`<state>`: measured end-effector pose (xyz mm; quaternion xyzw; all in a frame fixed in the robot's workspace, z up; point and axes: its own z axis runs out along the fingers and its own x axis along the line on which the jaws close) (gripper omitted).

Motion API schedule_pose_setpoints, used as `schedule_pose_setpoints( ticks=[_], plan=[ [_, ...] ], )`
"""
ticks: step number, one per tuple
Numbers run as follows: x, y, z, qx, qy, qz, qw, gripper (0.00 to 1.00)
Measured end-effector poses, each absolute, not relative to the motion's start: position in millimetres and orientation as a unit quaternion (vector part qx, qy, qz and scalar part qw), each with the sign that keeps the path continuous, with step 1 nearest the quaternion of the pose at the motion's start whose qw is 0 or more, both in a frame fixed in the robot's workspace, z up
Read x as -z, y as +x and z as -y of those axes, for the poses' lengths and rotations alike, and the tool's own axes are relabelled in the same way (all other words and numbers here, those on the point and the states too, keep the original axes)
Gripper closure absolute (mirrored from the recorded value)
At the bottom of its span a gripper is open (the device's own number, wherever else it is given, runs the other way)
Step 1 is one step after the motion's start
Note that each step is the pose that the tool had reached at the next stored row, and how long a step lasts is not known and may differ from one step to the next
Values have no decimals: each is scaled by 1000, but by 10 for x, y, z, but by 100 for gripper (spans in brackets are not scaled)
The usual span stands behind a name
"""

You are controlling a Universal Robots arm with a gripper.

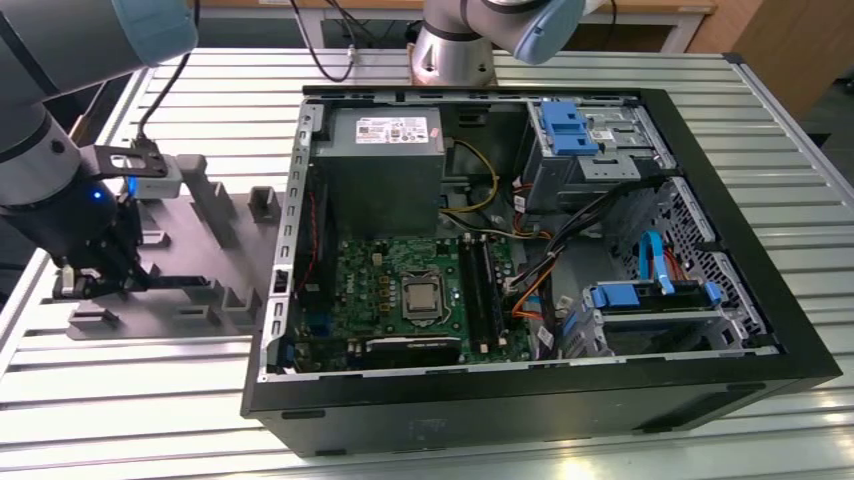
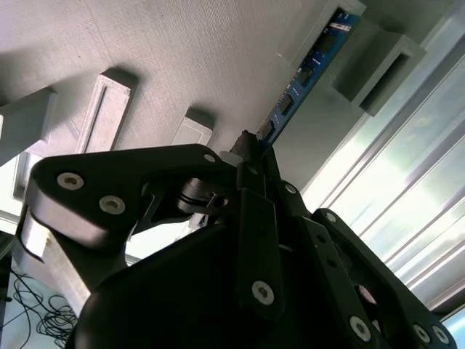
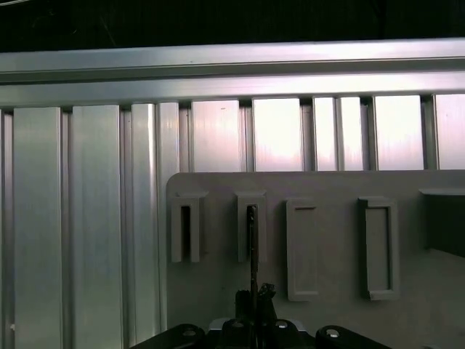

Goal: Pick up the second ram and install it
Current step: 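Pick up the second ram and move it above second insertion slot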

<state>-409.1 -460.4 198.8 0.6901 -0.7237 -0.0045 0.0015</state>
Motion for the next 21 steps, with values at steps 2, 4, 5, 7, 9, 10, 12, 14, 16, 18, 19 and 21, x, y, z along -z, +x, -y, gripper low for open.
schedule_pose_setpoints(
  ticks=[2,4,5,7,9,10,12,14,16,18,19,21],
  plan=[
    [-1990,-4091,4604,4,690,724,2,86],
    [-1996,-4091,4604,4,690,724,2,86],
    [-1999,-4091,4604,4,690,724,2,86],
    [-2007,-4091,4604,4,690,724,2,86],
    [-2019,-4091,4604,4,690,724,2,86],
    [-2026,-4091,4604,4,690,724,2,86],
    [-2038,-4091,4604,4,690,724,2,86],
    [-2048,-4091,4604,4,690,724,2,86],
    [-2058,-4091,4604,4,690,724,2,86],
    [-2067,-4091,4604,4,690,724,2,86],
    [-2073,-4091,4604,4,690,724,2,86],
    [-2084,-4091,4604,4,690,724,2,86]
  ],
)
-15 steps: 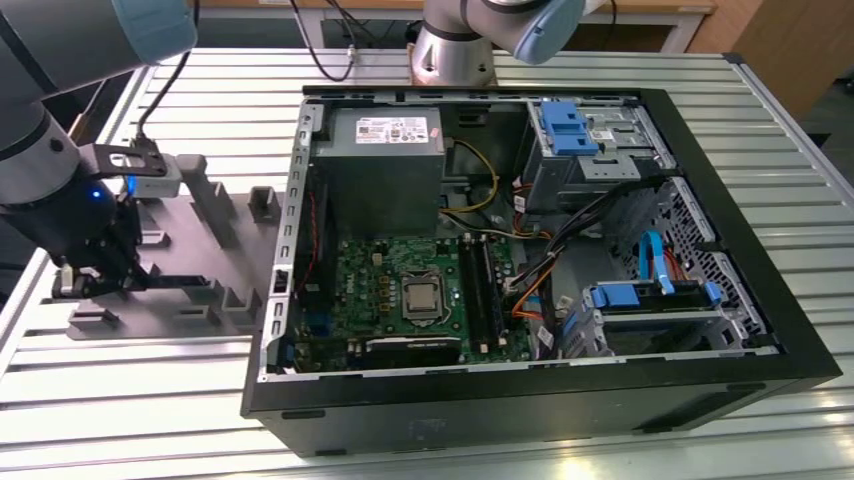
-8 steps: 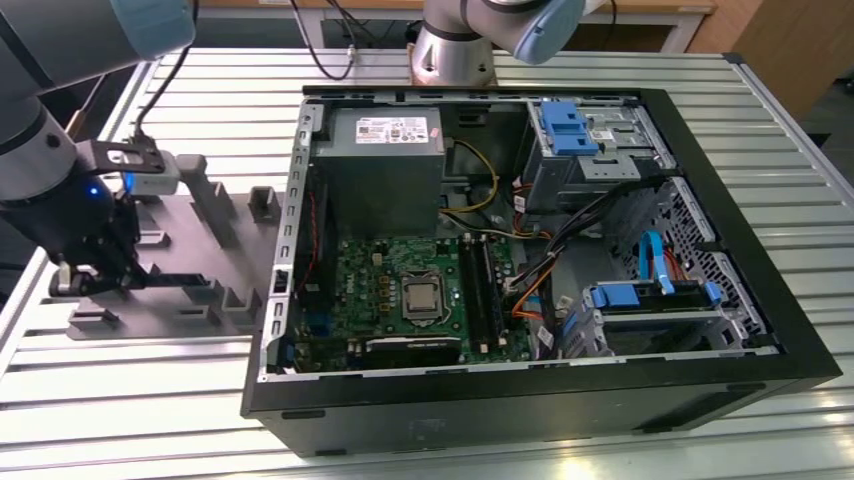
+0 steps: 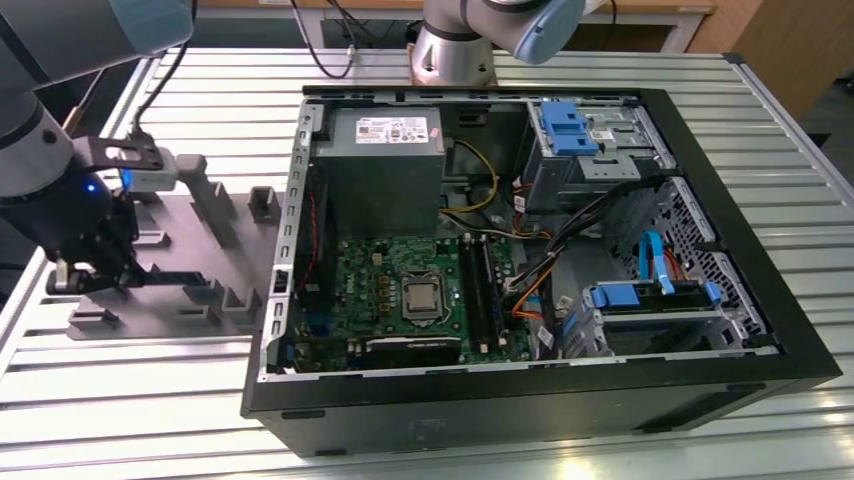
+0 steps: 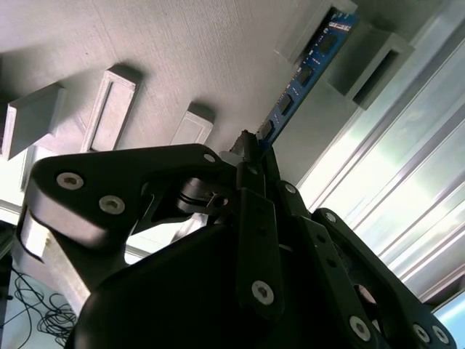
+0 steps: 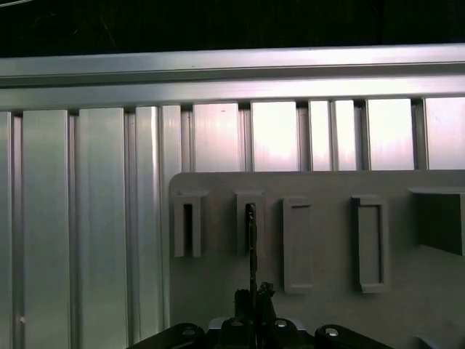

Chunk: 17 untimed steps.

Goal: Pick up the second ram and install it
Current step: 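Pick up the second ram and move it above second insertion slot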

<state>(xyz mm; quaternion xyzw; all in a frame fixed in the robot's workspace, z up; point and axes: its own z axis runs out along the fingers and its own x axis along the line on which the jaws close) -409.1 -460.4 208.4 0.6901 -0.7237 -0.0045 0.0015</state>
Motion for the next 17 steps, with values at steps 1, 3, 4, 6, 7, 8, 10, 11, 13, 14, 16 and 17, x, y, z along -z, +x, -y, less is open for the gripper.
schedule_pose_setpoints(
  ticks=[1,3,4,6,7,8,10,11,13,14,16,17],
  plan=[
    [-2091,-4091,4604,4,690,724,2,86],
    [-2101,-4091,4604,4,690,724,2,86],
    [-2106,-4091,4604,4,690,724,2,86],
    [-2118,-4091,4604,4,690,724,2,86],
    [-2124,-4091,4604,4,690,724,2,86],
    [-2130,-4091,4604,4,690,724,2,86],
    [-2140,-4091,4604,4,690,724,2,86],
    [-2145,-4091,4604,4,690,724,2,86],
    [-2157,-4091,4604,4,690,724,2,86],
    [-2163,-4091,4604,4,690,724,2,86],
    [-2175,-4091,4604,4,690,724,2,86],
    [-2180,-4091,4604,4,690,724,2,86]
  ],
)
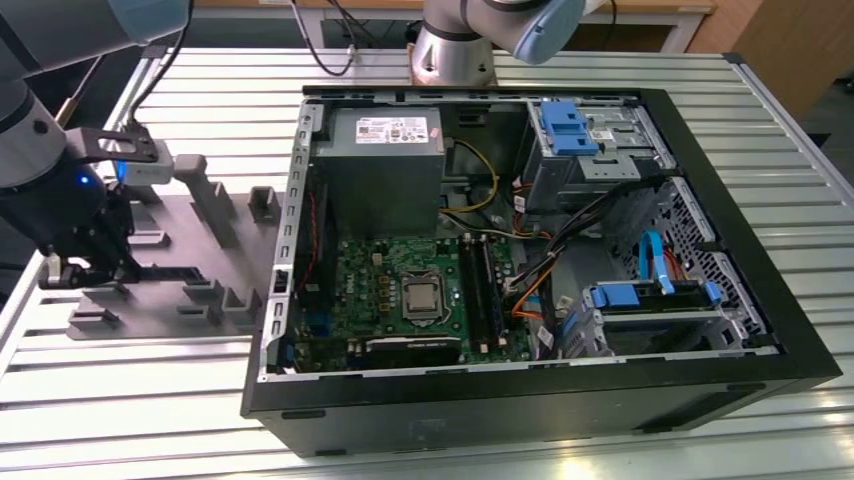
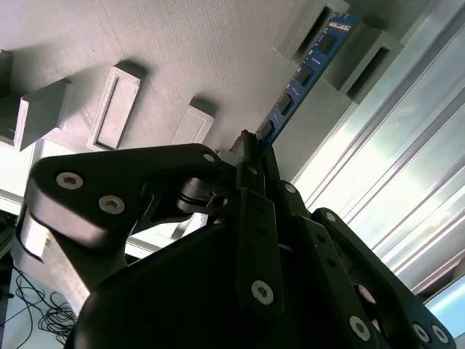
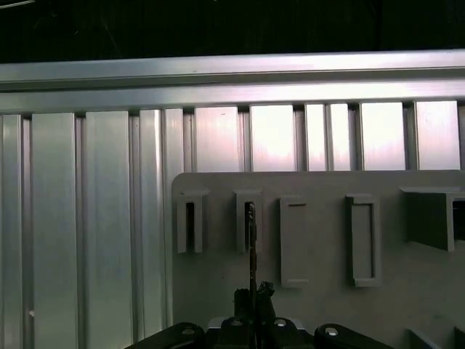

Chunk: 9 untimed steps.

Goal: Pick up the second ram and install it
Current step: 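Pick up the second ram and move it above second insertion slot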

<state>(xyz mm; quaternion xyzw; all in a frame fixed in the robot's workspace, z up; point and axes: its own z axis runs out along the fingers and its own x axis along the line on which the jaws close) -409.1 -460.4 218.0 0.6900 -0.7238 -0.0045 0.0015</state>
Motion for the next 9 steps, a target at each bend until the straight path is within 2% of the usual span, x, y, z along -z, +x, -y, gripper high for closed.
schedule_pose_setpoints(
  ticks=[9],
  plan=[
    [-2226,-4091,4604,4,690,724,1,86]
  ],
)
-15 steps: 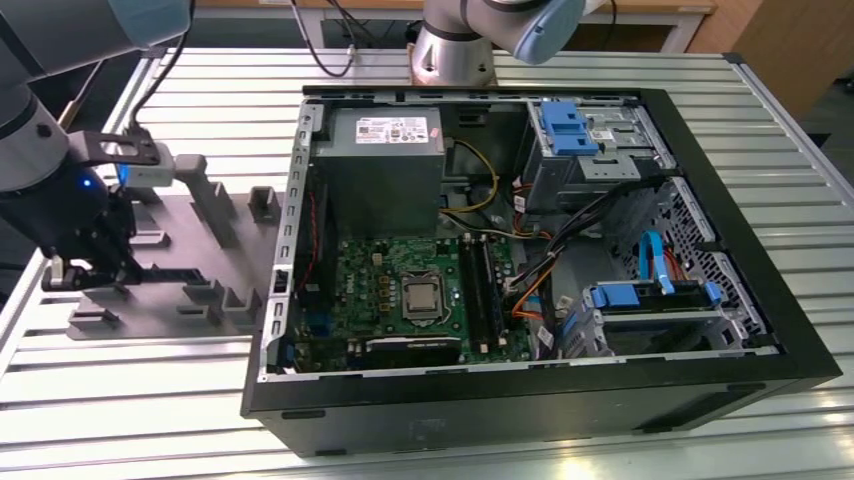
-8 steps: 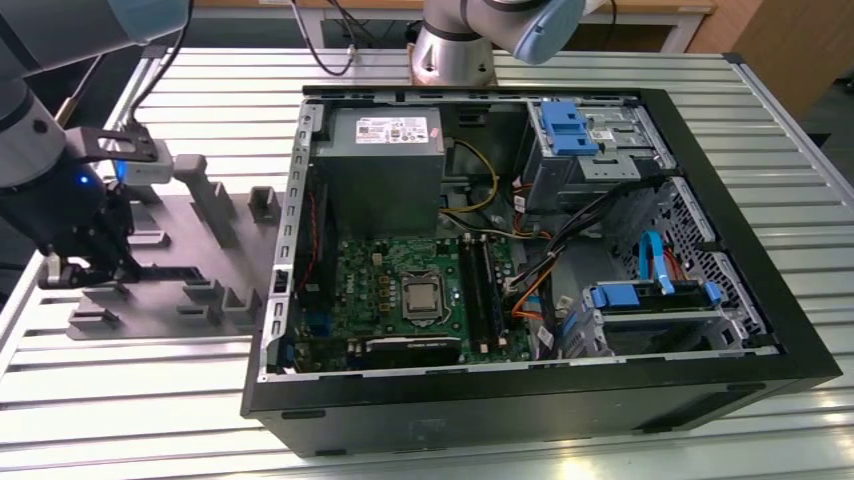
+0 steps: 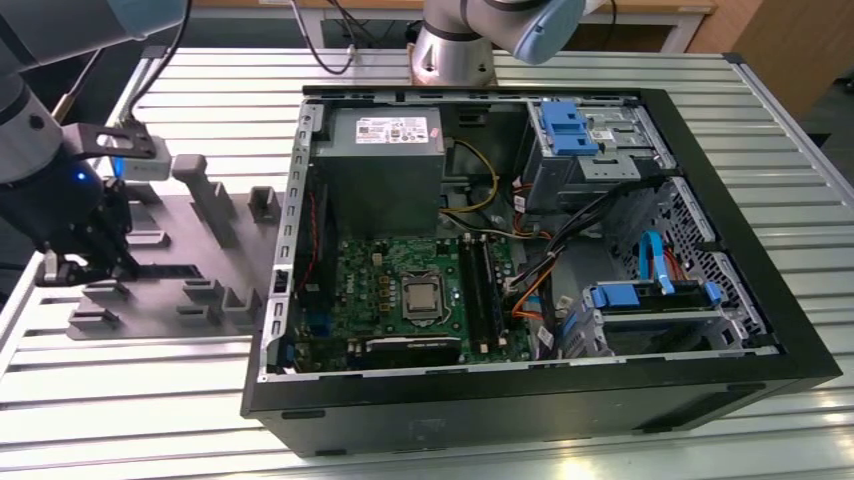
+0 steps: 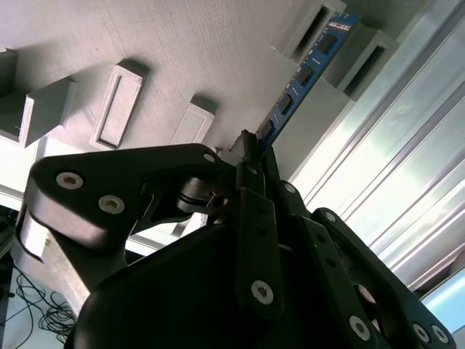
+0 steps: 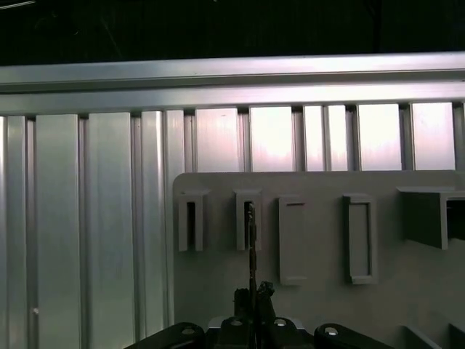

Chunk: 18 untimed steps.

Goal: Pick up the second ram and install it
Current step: 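Pick up the second ram and move it above second insertion slot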

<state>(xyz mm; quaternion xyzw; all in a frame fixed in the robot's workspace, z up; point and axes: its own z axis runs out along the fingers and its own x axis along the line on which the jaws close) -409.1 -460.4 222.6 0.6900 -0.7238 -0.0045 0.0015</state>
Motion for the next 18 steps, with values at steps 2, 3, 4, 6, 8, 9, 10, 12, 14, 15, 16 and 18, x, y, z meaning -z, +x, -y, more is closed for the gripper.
schedule_pose_setpoints(
  ticks=[2,3,4,6,8,9,10,12,14,15,16,18],
  plan=[
    [-2236,-4091,4604,4,690,724,1,86],
    [-2241,-4091,4604,4,690,724,2,86],
    [-2247,-4091,4604,4,690,724,2,86],
    [-2283,-4091,4604,4,690,724,2,86],
    [-2308,-4091,4604,4,690,724,2,86],
    [-2315,-4091,4604,4,690,724,2,86],
    [-2322,-4091,4604,4,690,724,2,86],
    [-2337,-4091,4604,4,690,724,2,86],
    [-2348,-4091,4604,4,690,724,1,86],
    [-2353,-4091,4604,4,690,724,1,86],
    [-2357,-4091,4604,4,690,724,1,86],
    [-2365,-4091,4604,4,690,724,1,86]
  ],
)
